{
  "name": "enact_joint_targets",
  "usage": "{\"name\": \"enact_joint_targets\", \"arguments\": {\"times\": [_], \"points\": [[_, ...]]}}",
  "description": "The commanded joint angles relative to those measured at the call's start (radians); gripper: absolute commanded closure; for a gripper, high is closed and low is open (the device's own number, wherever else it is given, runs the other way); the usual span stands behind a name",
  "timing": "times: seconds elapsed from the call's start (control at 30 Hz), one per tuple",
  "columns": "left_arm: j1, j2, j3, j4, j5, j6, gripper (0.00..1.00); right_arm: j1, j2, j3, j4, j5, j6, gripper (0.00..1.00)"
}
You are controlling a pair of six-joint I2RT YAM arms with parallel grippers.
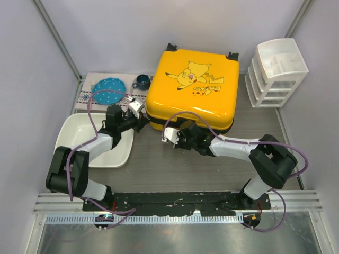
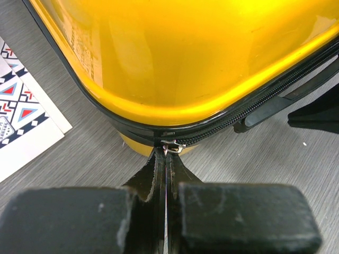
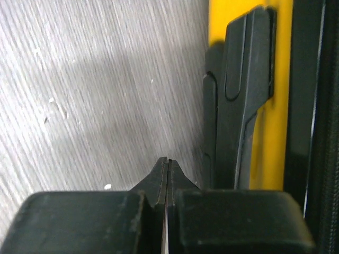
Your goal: Open, take out, and arrange the luggage
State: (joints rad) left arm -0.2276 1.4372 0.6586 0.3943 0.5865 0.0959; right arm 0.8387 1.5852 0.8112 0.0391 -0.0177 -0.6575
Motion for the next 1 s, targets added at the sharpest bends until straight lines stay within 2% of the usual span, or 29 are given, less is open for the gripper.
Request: {"name": "enact_joint_targets", "arguments": {"times": [0.0,0.1,0.27,0.3,0.33,0.4,0.43,0.47,0.7,0.97], "points": [[0.033,-0.008,0.038,0.176,-0.019,0.059,1.00,-0.018,-0.088,0.008,-0.109,-0.051,-0.019,0.99],[0.053,0.003,0.053,0.172,-0.005,0.062,1.00,-0.036,-0.169,-0.036,-0.159,-0.088,-0.042,0.99],[0.056,-0.001,0.052,0.166,0.025,0.050,1.00,-0.044,-0.336,-0.107,-0.139,-0.160,-0.063,0.99],[0.056,-0.009,0.047,0.166,0.026,0.045,1.00,-0.040,-0.355,-0.112,-0.108,-0.169,-0.067,0.92],[0.056,-0.011,0.045,0.166,0.023,0.042,1.00,-0.036,-0.376,-0.122,-0.082,-0.172,-0.067,0.75],[0.056,-0.014,0.038,0.172,0.018,0.038,1.00,-0.033,-0.383,-0.133,0.006,-0.171,-0.077,0.34],[0.054,-0.018,0.035,0.175,0.016,0.038,1.00,-0.033,-0.383,-0.153,0.045,-0.166,-0.105,0.25],[0.054,-0.020,0.032,0.182,0.013,0.038,1.00,-0.033,-0.375,-0.159,0.076,-0.166,-0.119,0.21],[0.054,-0.015,0.027,0.210,0.001,0.022,1.00,-0.032,-0.266,-0.116,0.149,-0.180,-0.183,0.20],[0.056,-0.017,0.036,0.221,-0.008,0.005,1.00,-0.033,-0.108,-0.027,0.148,0.005,-0.168,0.21]]}}
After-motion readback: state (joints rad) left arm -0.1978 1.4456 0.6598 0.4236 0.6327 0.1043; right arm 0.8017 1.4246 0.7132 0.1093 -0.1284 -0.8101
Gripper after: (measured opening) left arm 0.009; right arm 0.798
